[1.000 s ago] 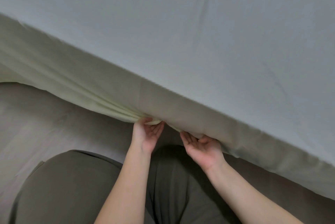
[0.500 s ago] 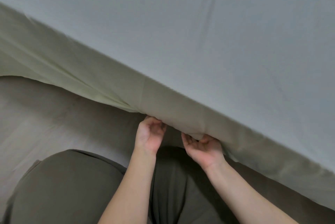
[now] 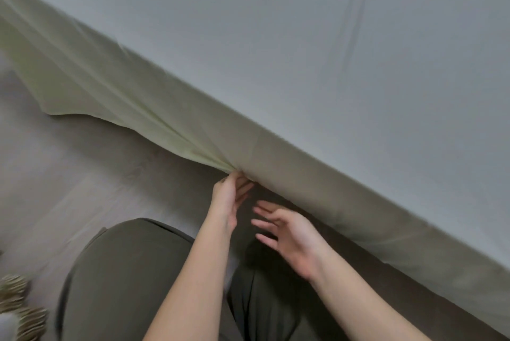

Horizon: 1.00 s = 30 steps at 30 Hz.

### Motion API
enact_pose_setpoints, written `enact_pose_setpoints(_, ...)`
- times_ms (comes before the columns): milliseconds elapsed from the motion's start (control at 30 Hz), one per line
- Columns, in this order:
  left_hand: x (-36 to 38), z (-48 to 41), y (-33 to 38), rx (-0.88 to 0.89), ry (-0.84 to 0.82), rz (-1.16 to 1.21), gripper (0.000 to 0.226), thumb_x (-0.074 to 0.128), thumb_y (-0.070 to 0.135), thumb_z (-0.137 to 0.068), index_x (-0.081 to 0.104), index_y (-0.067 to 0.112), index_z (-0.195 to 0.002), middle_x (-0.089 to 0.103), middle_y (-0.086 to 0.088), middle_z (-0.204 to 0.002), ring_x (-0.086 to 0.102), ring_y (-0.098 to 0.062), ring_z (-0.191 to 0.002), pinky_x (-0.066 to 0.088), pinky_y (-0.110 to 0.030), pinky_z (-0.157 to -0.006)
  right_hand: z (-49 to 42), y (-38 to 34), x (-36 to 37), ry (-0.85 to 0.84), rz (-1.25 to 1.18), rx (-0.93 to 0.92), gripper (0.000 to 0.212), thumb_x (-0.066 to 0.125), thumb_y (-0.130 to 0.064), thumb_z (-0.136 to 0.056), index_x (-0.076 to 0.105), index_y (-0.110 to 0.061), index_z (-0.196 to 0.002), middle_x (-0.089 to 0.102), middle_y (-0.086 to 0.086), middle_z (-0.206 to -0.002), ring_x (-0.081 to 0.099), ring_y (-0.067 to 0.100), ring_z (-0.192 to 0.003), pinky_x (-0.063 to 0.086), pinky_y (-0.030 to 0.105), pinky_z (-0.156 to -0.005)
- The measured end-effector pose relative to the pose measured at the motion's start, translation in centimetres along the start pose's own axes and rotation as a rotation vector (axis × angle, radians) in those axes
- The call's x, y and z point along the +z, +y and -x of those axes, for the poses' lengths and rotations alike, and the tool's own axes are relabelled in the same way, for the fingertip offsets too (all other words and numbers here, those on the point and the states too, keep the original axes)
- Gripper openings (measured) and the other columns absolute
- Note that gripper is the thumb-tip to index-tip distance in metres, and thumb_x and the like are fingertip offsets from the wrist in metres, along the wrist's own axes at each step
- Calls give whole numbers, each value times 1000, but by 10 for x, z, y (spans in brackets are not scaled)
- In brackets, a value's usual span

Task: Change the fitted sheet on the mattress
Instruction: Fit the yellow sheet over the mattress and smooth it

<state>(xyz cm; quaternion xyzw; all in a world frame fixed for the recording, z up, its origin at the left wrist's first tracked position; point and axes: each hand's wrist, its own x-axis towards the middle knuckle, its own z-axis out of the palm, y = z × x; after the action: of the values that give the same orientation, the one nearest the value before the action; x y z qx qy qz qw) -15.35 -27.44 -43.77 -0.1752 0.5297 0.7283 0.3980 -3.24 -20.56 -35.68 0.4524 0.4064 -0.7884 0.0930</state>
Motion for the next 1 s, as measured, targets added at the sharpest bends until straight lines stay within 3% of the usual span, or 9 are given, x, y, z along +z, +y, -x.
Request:
enact_pose_setpoints(100,-18,5,22,-10,-34,164,34,48,31,-99,61,6,-118,67,-12,-113,65,-25,-102,49,-39,-89,38,-28,51,-213,432,-388,40,57,-5,-88,63,-22,-124,64,1,-126,56,13,-120,45,32,-102)
enact_pose_setpoints(167,-30,7,33,43,-82,166,42,44,33,-101,51,8,-133,62,-12,-126,61,-25,-114,45,-43,-102,59,-63,79,-324,668,-769,41,58,-10,-85,63,-23,-123,60,-3,-128,51,7,-125,40,26,-107)
enact_pose_setpoints(267,-41,12,47,86,-105,140,43,47,41,-98,47,23,-137,63,-4,-124,62,-20,-114,41,-41,-104,51,-118,112,-92,1101,-1265,45,58,-17,-87,58,-21,-131,51,-9,-139,42,1,-131,34,22,-109)
enact_pose_setpoints(333,-46,13,53,106,-111,132,34,48,46,-96,48,35,-128,61,1,-123,63,-19,-112,41,-40,-102,22,-149,130,13,1463,-1208,61,58,-28,-90,38,-23,-148,32,-9,-155,24,4,-144,27,30,-116)
enact_pose_setpoints(433,-57,14,62,166,-104,133,41,53,48,-93,50,37,-132,59,8,-132,64,-16,-113,40,-41,-105,-31,-167,133,-80,2008,-996,87,59,-27,-90,3,-23,-156,-2,-7,-163,-2,9,-150,9,37,-122)
enact_pose_setpoints(533,-65,20,81,226,-125,69,62,59,53,-86,41,37,-143,58,15,-134,63,-13,-115,41,-40,-105,-54,-167,116,-104,2028,-1121,94,54,-5,-81,1,-25,-156,-1,-8,-163,-1,10,-150,4,33,-121)
enact_pose_setpoints(733,-87,23,134,297,-47,-132,55,52,45,-96,34,36,-147,59,38,-103,58,-8,-116,40,-35,-105,-55,-162,113,-85,2028,-1162,99,49,5,-77,-1,-29,-155,-4,-13,-162,-6,5,-148,0,27,-118)
enact_pose_setpoints(900,-91,14,169,252,98,-163,60,53,35,-97,30,22,-151,50,5,-141,57,-18,-117,37,-44,-109,-51,-159,108,-91,2010,-1191,99,46,11,-73,5,-24,-156,3,-10,-163,1,11,-150,7,32,-121)
enact_pose_setpoints(1000,-99,8,198,230,160,-222,62,55,31,-97,29,15,-150,47,-1,-145,57,-24,-120,40,-43,-106,-51,-156,106,-103,1989,-1228,94,44,14,-72,15,-18,-156,14,-6,-161,10,13,-150,14,35,-121)
